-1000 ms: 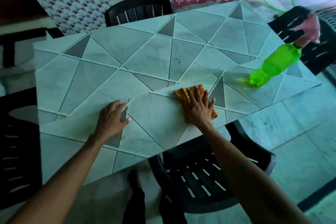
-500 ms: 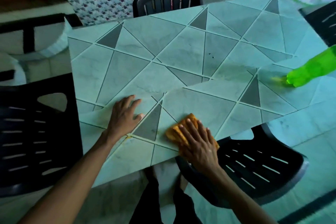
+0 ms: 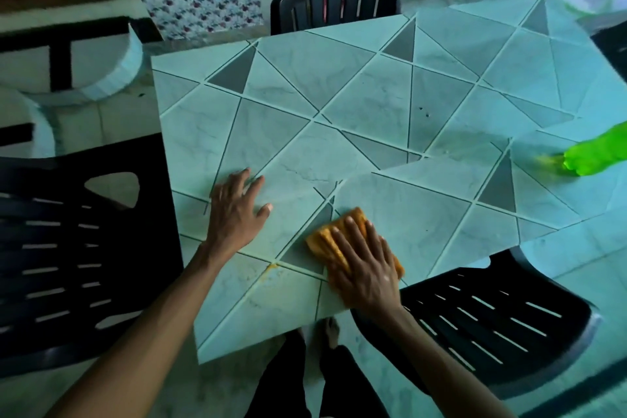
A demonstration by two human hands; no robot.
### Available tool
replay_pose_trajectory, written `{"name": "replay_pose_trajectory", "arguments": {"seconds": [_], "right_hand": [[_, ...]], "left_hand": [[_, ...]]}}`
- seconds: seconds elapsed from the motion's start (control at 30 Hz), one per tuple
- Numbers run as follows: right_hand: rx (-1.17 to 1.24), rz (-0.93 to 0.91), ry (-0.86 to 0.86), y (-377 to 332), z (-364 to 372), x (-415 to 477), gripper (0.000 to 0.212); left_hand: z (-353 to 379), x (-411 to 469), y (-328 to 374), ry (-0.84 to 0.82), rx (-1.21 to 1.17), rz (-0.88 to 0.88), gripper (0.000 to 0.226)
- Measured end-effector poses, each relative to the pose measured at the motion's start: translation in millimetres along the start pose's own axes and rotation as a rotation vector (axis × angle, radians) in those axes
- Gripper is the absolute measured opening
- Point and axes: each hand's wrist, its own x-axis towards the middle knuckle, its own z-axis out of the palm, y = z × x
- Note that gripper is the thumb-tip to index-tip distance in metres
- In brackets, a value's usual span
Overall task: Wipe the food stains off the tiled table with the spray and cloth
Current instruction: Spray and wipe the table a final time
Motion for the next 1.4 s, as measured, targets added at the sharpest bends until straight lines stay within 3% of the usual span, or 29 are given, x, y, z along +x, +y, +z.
{"name": "replay_pose_trajectory", "arguments": {"seconds": [0.17, 0.27, 0.4, 0.53, 0.67, 0.9, 1.03, 1.17, 1.3, 1.4], "right_hand": [[-0.007, 0.116, -0.037, 33, -11, 30, 0.068], [0.029, 0.229, -0.01, 26, -18, 108, 0.075], [0.089, 0.247, 0.008, 14, -39, 227, 0.073], [0.084, 0.264, 0.04, 6, -46, 291, 0.074], [0.088, 0.133, 0.056, 8, -37, 253, 0.073], [-0.028, -0.038, 0.005, 15, -8, 75, 0.075], [-0.041, 0.006, -0.018, 9, -15, 130, 0.073], [-0.019, 0.078, -0.01, -52, -20, 227, 0.077], [-0.033, -0.085, -0.006, -134, -6, 237, 0.076], [-0.03, -0.28, -0.022, -142, 2, 188, 0.072]], "left_hand": [[-4, 7, -4, -0.031, -0.034, -0.034, 0.06], [-1, 6, -3, -0.002, -0.044, -0.049, 0.059], [4, 6, -5, 0.025, -0.042, -0.043, 0.06], [6, 10, -2, 0.058, -0.059, -0.056, 0.058], [8, 6, -2, 0.035, -0.065, -0.081, 0.059], [-4, 10, 1, 0.0, -0.095, -0.098, 0.058], [-8, 8, -10, 0.015, -0.146, -0.067, 0.055], [-15, -5, -26, 0.113, -0.177, -0.158, 0.06], [-18, -27, -53, 0.117, -0.125, -0.209, 0.069], [-17, -38, -68, 0.088, -0.115, -0.2, 0.069]]}}
